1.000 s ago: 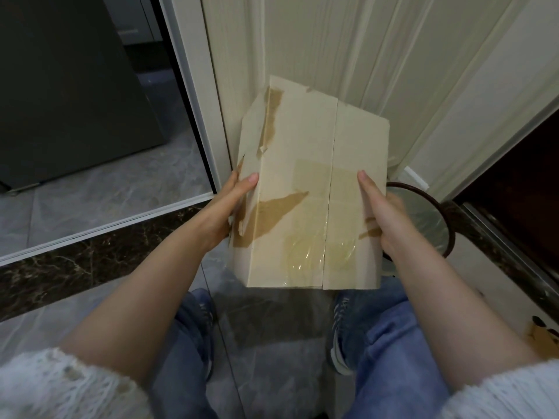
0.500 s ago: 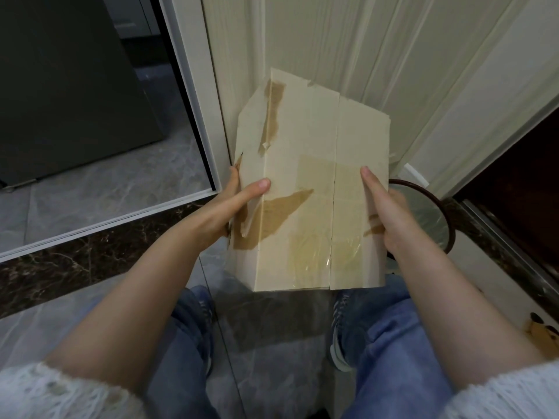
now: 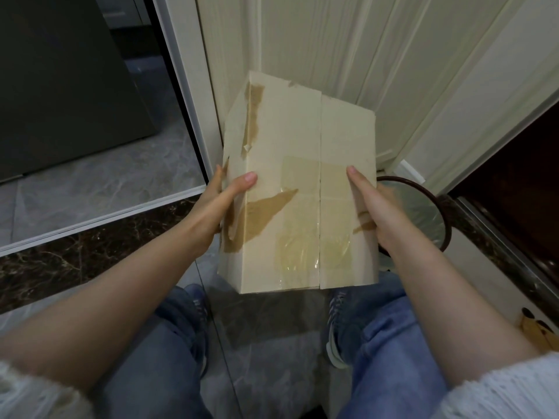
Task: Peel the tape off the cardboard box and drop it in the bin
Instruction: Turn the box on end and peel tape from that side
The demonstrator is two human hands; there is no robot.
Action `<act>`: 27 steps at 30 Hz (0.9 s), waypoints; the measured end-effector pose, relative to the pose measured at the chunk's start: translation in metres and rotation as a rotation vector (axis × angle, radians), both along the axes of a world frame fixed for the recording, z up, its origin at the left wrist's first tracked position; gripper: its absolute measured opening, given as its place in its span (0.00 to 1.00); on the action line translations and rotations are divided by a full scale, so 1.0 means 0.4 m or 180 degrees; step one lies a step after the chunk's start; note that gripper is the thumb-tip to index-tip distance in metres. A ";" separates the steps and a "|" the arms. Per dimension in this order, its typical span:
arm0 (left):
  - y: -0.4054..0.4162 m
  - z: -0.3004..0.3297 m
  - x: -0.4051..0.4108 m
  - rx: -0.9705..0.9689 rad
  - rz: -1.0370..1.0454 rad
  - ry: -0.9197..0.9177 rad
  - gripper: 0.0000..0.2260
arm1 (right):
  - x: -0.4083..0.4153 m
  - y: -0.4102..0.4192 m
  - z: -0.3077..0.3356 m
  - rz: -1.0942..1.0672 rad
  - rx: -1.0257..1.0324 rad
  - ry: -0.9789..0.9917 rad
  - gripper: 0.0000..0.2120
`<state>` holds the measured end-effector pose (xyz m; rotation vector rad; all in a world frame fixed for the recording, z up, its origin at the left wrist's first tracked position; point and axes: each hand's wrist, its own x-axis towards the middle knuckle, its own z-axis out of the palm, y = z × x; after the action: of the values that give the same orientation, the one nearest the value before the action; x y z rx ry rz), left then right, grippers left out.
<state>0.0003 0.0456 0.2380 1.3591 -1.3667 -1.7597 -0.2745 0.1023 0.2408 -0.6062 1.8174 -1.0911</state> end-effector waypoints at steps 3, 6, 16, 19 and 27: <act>0.003 -0.009 0.007 0.0042 0.0095 0.0048 0.54 | 0.004 -0.007 0.003 0.0077 0.0184 -0.0119 0.48; 0.006 -0.021 0.015 0.0121 0.0145 0.0083 0.53 | 0.011 -0.007 0.007 0.0071 0.0016 -0.0034 0.40; 0.022 -0.060 0.014 0.0396 0.0358 -0.0032 0.56 | 0.041 -0.036 -0.008 0.0348 -0.1508 0.1898 0.20; 0.023 -0.059 0.007 0.0374 0.0419 -0.0068 0.53 | 0.087 -0.057 -0.022 0.1381 -0.1849 0.2477 0.24; 0.034 -0.047 -0.022 0.0441 0.0752 0.0109 0.47 | 0.134 -0.071 -0.038 0.1838 -0.2169 0.2638 0.26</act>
<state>-0.0086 0.0593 0.2190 1.4899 -1.0348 -1.7343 -0.2210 0.0740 0.2256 -2.0889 1.6638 -1.1059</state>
